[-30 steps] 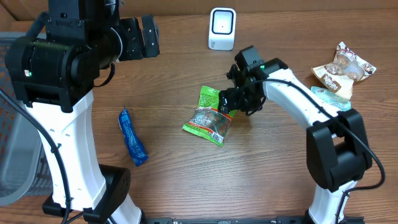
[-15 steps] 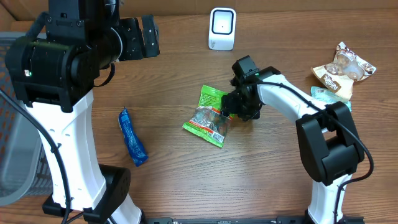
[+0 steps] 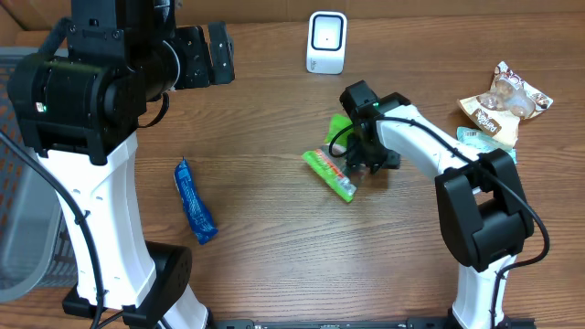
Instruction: Scan the item barcode
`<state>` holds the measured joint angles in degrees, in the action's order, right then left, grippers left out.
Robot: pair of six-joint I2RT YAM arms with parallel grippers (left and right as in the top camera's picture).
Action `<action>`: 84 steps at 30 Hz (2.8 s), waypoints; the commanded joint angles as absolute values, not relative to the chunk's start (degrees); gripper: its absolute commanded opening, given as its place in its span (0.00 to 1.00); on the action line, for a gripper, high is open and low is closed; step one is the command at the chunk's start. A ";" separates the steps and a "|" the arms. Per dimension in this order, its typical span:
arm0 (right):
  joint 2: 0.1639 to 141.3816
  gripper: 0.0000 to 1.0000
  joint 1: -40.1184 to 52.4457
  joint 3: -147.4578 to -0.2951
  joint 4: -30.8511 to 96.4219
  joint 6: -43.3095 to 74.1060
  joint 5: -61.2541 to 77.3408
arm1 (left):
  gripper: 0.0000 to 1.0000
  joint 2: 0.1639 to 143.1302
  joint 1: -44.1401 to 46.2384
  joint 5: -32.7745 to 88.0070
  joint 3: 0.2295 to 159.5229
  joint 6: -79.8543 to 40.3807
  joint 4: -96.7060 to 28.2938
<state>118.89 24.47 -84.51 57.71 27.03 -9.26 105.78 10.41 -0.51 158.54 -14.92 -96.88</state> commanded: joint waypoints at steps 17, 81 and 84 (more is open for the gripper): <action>122.72 0.84 20.53 -84.03 60.71 31.11 11.05 | 1.00 105.65 10.52 -0.82 158.60 -15.03 -96.79; 119.81 0.04 17.67 -77.65 28.77 13.41 24.10 | 1.00 105.65 10.52 -0.82 158.60 -15.03 -96.79; 117.10 0.04 17.50 -78.26 30.41 12.97 24.05 | 1.00 105.65 10.52 -0.82 158.60 -15.03 -96.79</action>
